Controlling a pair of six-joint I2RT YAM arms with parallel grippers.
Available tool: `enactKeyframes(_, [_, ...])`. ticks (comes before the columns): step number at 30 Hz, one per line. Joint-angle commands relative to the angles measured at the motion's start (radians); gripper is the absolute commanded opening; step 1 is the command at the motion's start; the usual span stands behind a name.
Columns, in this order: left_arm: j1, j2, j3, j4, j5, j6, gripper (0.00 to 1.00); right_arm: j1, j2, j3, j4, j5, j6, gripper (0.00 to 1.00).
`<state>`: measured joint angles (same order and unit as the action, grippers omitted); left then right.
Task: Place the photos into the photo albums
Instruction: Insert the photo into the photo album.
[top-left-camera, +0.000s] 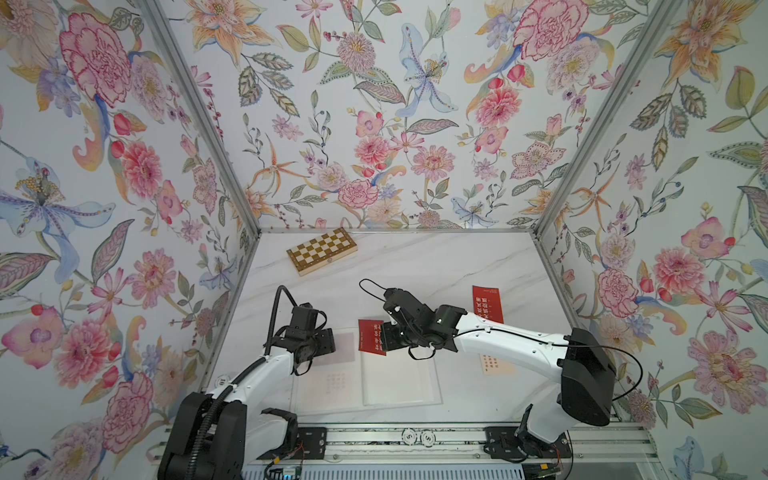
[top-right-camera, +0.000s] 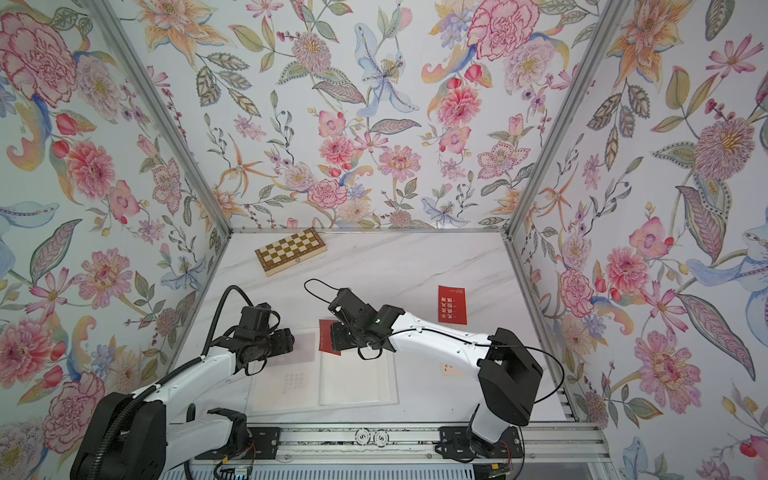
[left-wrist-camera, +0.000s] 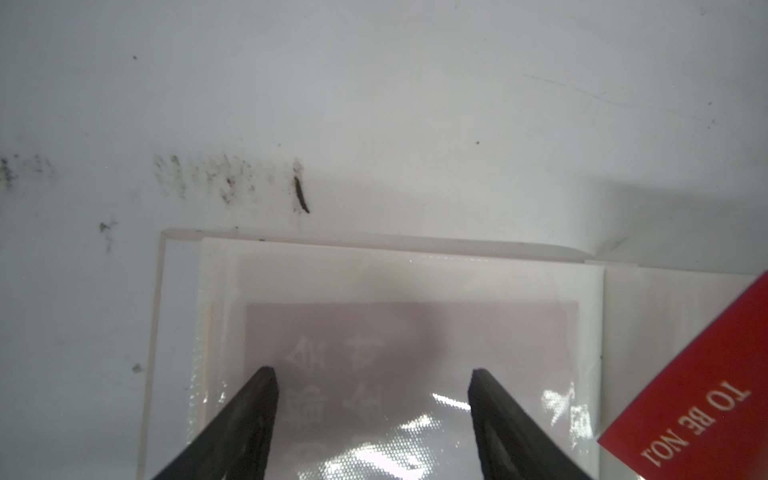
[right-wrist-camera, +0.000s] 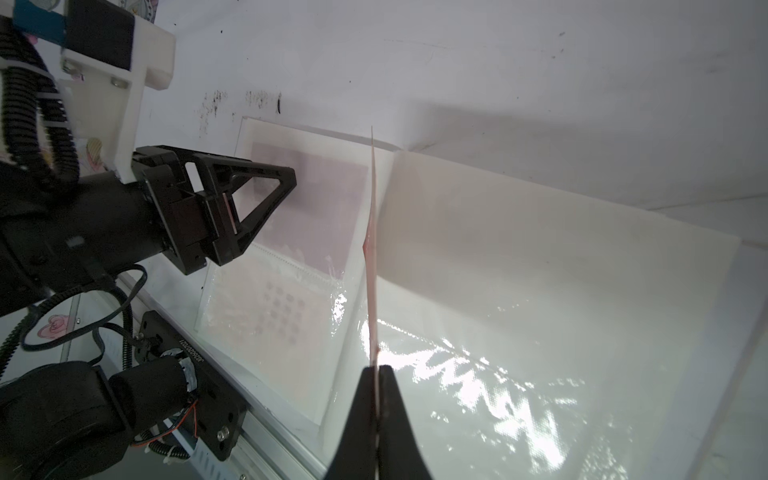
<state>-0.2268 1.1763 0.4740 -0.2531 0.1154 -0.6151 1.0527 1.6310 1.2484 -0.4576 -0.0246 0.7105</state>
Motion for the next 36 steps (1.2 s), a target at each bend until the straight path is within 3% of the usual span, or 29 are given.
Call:
enactKeyframes(1, [0.014,-0.013,-0.026,-0.020,-0.019,0.016,0.72,0.015,0.020,0.046,-0.071,0.052,-0.027,0.00])
enactKeyframes(21, [0.036,-0.012,-0.029,-0.011,0.002,0.021,0.72,0.015,0.082,0.064,-0.102,0.037,-0.032,0.00])
enactKeyframes(36, [0.043,-0.015,-0.032,-0.014,0.006,0.020,0.72,-0.118,0.013,-0.146,0.053,-0.202,-0.057,0.00])
